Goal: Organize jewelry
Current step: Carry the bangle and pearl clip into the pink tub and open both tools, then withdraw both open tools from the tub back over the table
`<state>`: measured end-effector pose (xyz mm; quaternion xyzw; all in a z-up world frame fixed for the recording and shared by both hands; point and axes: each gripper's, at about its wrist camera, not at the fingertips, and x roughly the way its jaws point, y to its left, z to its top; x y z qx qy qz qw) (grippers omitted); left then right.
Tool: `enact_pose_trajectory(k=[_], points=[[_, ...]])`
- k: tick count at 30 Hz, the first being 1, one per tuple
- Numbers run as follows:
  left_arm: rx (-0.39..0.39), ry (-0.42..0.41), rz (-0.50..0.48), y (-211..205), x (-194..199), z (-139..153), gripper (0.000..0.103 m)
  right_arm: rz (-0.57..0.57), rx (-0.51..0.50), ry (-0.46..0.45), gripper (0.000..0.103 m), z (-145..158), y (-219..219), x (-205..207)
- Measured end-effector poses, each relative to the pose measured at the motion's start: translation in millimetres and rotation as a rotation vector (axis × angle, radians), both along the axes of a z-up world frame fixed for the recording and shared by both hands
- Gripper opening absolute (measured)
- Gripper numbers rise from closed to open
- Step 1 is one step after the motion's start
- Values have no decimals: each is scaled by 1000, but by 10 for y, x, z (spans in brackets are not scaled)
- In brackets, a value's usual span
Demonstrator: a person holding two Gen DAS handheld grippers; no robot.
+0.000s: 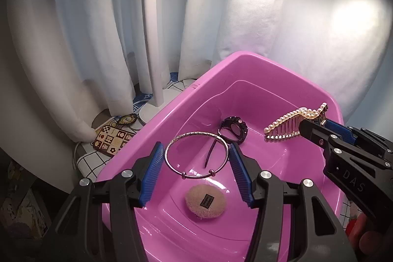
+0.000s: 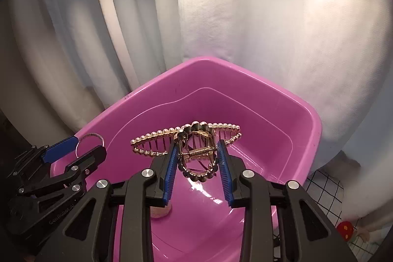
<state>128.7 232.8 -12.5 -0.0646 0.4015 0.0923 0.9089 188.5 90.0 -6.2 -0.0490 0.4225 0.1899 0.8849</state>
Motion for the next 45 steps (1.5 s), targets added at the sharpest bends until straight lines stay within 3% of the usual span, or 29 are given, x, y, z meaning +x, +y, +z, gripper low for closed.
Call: enact_pose_trajectory(k=[5, 14, 16, 18, 19, 22, 26, 38, 45], points=[[-15, 52, 0, 26, 78, -84, 54, -18, -16, 60, 31, -131, 16, 99], [-15, 120, 8, 83, 111, -203, 54, -52, -45, 91, 31, -255, 36, 220], [-24, 130, 14, 105, 101, -216, 55, -54, -47, 104, 38, -271, 57, 242], [-36, 133, 17, 121, 93, -215, 64, -65, -50, 94, 59, -256, 64, 251], [-27, 129, 23, 119, 85, -203, 74, -71, -53, 87, 60, -243, 55, 251], [-12, 110, 35, 125, 53, -155, 87, -75, -52, 81, 60, -218, 25, 247], [0, 115, 57, 142, 25, -131, 94, -78, -42, 84, 60, -216, 2, 228], [13, 85, 56, 79, -131, 59, 95, -98, 29, 39, 63, -58, -173, 38], [13, 25, 40, -45, -258, 344, 95, -124, 57, -26, 63, 178, -409, -281]])
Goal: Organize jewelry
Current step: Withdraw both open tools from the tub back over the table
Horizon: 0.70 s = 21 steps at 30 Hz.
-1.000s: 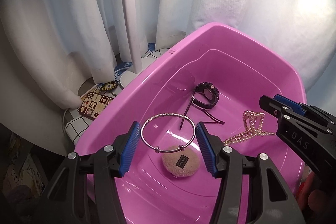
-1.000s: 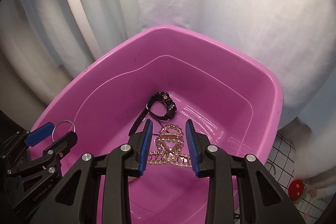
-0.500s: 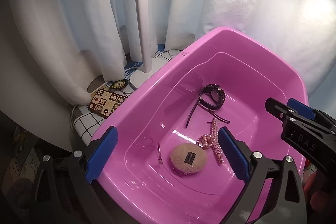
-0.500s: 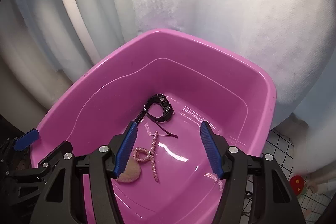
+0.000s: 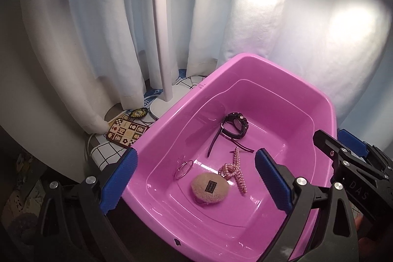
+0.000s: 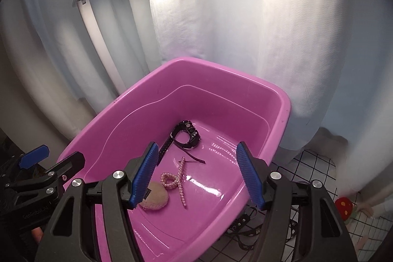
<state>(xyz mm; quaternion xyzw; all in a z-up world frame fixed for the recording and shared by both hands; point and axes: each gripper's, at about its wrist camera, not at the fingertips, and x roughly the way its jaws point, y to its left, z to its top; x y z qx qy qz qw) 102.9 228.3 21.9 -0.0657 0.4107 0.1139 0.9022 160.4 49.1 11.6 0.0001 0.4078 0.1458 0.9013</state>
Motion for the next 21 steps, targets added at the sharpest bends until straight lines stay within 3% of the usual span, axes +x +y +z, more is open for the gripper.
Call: enact_pose_trajectory(k=[9, 21], points=[[3, -69, -86, -374, -212, 265, 96, -90, 32, -50, 65, 186, -510, -482], [-13, -49, -248, -1076, -432, 189, 96, -255, 38, -43, 65, 125, -1262, -1186]])
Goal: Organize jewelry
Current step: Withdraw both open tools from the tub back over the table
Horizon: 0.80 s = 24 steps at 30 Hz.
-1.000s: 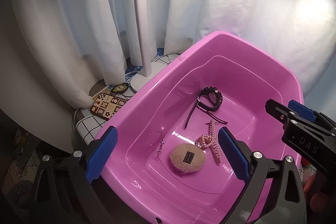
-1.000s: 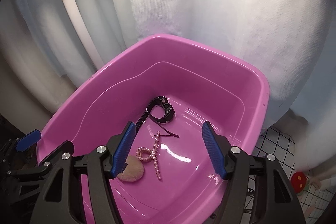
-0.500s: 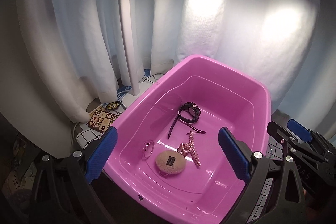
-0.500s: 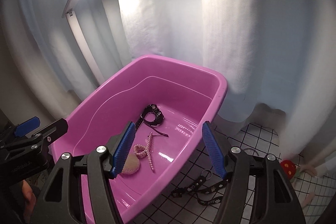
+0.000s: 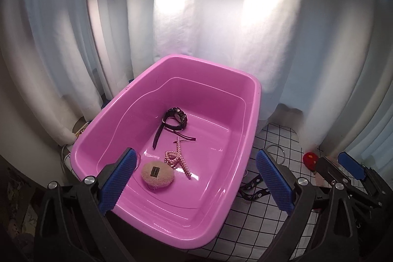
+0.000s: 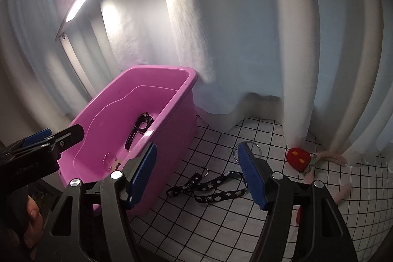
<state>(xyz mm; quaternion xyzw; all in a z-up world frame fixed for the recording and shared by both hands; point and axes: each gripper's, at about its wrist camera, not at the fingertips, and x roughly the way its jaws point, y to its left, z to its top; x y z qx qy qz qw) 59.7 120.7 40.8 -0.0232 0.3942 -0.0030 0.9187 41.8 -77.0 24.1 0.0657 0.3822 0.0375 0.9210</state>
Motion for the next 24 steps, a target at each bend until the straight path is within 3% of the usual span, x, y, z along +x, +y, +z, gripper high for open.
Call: enact_pose_trajectory(k=[12, 24], points=[[36, 25, -136, -632, -175, -103, 96, -138, -21, 46, 65, -145, -617, -587], [42, 55, -227, -1106, -307, -236, 96, -215, -36, 36, 65, -93, -980, -954]])
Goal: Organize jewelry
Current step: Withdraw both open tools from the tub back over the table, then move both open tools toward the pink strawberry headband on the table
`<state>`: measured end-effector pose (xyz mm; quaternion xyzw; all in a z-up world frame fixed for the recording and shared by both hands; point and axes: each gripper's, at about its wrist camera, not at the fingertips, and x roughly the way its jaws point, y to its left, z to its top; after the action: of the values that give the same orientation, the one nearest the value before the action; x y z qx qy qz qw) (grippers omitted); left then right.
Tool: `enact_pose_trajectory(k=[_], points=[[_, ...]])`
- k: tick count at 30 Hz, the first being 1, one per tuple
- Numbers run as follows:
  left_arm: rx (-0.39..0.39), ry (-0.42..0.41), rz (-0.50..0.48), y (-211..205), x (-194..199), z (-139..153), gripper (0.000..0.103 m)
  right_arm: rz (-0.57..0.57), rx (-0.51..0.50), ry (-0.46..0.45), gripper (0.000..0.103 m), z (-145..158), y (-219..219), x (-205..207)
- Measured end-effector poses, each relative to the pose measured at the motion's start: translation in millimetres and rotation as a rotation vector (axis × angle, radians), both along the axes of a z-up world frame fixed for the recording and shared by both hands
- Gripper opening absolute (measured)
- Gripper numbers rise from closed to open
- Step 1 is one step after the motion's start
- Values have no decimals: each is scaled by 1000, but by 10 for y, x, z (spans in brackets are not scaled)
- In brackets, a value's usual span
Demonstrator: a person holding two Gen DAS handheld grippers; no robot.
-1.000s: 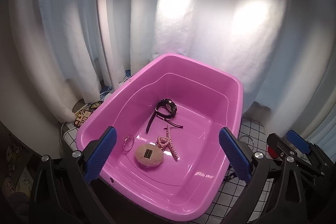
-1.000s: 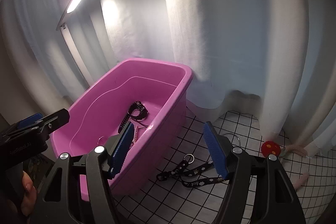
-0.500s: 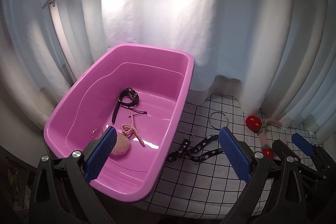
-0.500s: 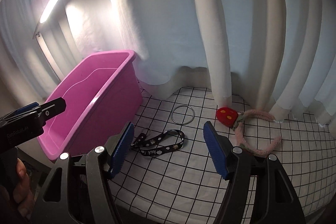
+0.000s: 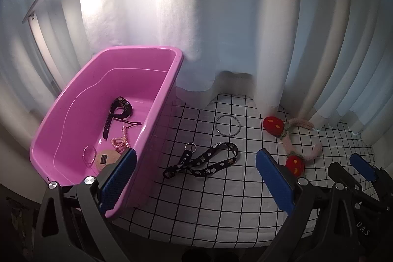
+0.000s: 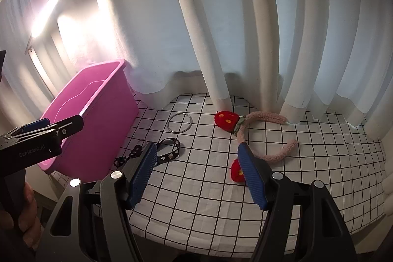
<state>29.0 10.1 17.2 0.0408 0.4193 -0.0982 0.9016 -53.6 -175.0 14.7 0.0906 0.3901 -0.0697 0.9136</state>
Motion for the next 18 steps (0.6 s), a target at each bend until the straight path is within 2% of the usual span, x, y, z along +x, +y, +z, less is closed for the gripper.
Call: enact_pose_trajectory(k=[18], points=[[8, 42, -93, -493, -67, -298, 96, -125, 2, 31, 65, -209, -463, -323]])
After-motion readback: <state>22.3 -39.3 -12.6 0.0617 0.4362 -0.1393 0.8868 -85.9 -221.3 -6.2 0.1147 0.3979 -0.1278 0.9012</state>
